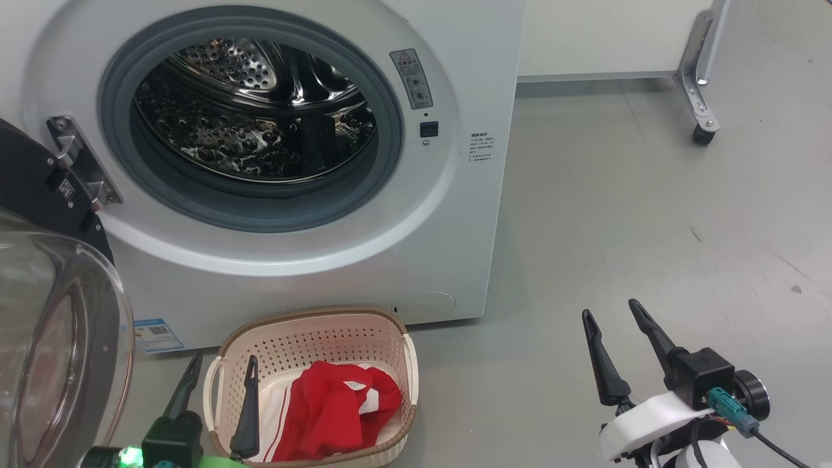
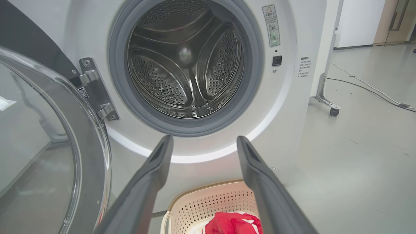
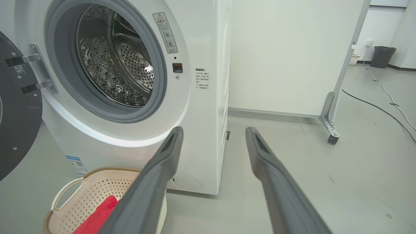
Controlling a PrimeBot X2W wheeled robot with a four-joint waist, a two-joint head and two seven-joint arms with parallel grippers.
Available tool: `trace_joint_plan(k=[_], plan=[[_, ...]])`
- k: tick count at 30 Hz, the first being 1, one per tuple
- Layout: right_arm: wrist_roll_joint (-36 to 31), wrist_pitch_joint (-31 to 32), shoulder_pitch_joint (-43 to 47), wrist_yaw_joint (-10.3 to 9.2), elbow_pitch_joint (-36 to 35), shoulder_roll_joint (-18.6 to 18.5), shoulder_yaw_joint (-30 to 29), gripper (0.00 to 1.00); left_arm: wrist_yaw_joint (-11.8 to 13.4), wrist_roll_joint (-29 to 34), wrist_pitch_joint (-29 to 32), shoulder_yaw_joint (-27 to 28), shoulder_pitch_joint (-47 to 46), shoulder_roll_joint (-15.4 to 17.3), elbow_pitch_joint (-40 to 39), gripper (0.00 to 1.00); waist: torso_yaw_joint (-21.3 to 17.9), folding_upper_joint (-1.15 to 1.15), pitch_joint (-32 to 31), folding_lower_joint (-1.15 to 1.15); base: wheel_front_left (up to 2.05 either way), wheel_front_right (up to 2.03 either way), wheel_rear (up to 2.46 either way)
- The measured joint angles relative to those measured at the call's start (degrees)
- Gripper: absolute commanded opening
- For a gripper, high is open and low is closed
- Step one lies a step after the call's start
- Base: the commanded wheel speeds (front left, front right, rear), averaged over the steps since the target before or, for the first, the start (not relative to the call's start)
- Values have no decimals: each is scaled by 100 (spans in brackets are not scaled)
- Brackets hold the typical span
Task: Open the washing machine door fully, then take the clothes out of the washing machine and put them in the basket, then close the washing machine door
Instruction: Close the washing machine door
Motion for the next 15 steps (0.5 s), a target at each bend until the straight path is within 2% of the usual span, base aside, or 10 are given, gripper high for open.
trace_joint_plan(k=[15], plan=[[-22, 0, 13, 51, -25, 19, -30, 100, 55, 20, 151, -24, 204, 0, -282, 100, 12, 0, 5, 0, -4, 4, 0]])
